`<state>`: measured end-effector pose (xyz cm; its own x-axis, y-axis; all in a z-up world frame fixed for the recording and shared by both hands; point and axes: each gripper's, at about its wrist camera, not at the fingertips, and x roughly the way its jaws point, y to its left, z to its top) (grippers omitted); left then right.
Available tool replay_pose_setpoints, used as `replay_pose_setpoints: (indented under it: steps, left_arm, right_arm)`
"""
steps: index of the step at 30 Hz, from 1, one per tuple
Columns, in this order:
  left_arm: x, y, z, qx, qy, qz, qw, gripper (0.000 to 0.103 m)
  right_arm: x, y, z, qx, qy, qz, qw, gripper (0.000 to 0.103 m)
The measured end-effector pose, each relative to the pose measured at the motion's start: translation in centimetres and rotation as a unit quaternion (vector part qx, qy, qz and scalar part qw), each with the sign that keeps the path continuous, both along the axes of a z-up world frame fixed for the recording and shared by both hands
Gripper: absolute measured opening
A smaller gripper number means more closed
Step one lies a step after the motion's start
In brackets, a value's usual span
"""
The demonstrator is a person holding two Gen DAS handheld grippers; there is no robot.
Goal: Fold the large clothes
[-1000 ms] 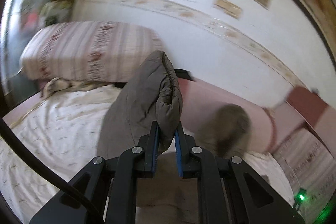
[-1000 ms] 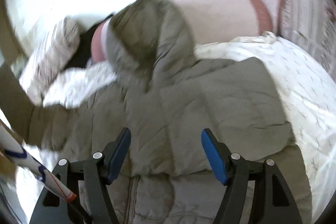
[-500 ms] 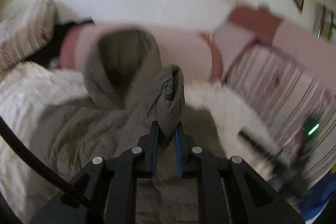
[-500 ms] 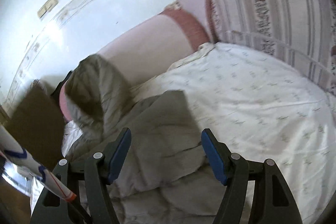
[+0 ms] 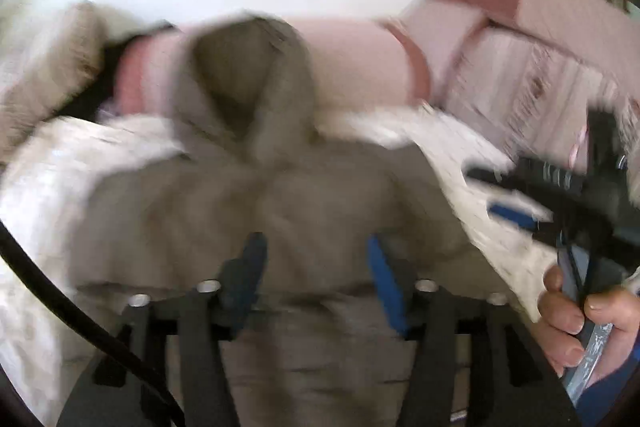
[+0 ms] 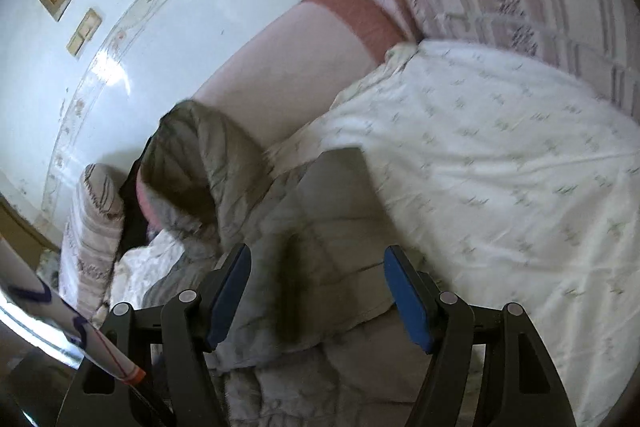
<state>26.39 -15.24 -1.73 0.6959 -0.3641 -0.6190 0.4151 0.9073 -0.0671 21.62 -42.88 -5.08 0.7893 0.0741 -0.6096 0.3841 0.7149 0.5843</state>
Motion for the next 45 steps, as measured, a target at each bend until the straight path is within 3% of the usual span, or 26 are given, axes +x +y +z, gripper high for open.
replay_pose_setpoints:
  steps: [3, 7, 11, 12, 14, 16, 20, 22, 25, 27, 31, 35, 39, 45]
  left_arm:
    - [2.1, 6.6, 0.8, -0.017, -0.009, 0.076, 0.9969, 0.060]
    - [6.8, 15.0, -1.4, -0.069, 0.034, 0.174, 0.9818, 0.059]
    - [9.6, 18.8, -3.9, -0.109, 0.069, 0.199, 0.9714, 0.059]
    - [10.5, 18.9, -4.6, -0.115, 0.082, 0.197, 0.9703, 0.059]
    - [11.7, 19.0, -5.7, -0.117, 0.101, 0.187, 0.9701, 0.059]
    - [12.6, 18.4, -7.1, -0.087, 0.114, 0.193, 0.9705, 0.059]
    - [12.8, 17.3, -10.1, -0.017, 0.143, 0.203, 0.9686, 0.061]
    - [12.4, 16.6, -10.1, 0.011, 0.131, 0.203, 0.9703, 0.061]
    - [12.1, 16.6, -10.0, 0.020, 0.120, 0.208, 0.9706, 0.061]
    - [11.5, 16.8, -9.1, 0.025, 0.105, 0.218, 0.9699, 0.061]
    - [8.7, 15.4, -5.5, 0.039, 0.017, 0.220, 0.9745, 0.060]
    - [6.9, 12.2, -4.2, 0.036, -0.022, 0.171, 0.9844, 0.061]
    - [6.8, 9.4, -6.1, 0.061, -0.003, 0.134, 0.9891, 0.061]
    - [8.0, 8.5, -9.0, 0.090, 0.025, 0.139, 0.9859, 0.067]
  right_arm:
    - [1.4, 1.4, -2.1, 0.056, 0.016, 0.042, 0.997, 0.070]
    - [2.8, 3.0, -4.9, 0.094, 0.052, 0.062, 0.992, 0.063]
    - [4.0, 4.4, -6.4, 0.085, 0.077, 0.065, 0.991, 0.060]
    - [4.3, 4.8, -6.5, 0.078, 0.080, 0.066, 0.992, 0.055]
    - [5.0, 5.7, -6.7, 0.059, 0.086, 0.079, 0.991, 0.032]
    - [5.4, 6.4, -6.5, 0.034, 0.096, 0.078, 0.992, 0.021]
    - [5.7, 7.0, -4.7, -0.058, 0.118, 0.041, 0.990, 0.020]
    - [6.4, 7.3, -6.0, -0.064, 0.143, 0.048, 0.986, 0.020]
    - [6.7, 7.9, -7.2, -0.086, 0.164, 0.058, 0.981, 0.021]
    - [6.3, 8.0, -6.3, -0.097, 0.157, 0.051, 0.981, 0.023]
    - [4.3, 8.3, -3.0, -0.158, 0.112, 0.004, 0.981, 0.027]
    - [3.5, 9.6, -1.0, -0.189, 0.054, 0.001, 0.981, 0.027]
    - [5.4, 11.7, -1.9, -0.174, 0.051, 0.062, 0.981, 0.027]
    - [7.9, 13.6, -5.6, -0.189, 0.127, 0.103, 0.968, 0.027]
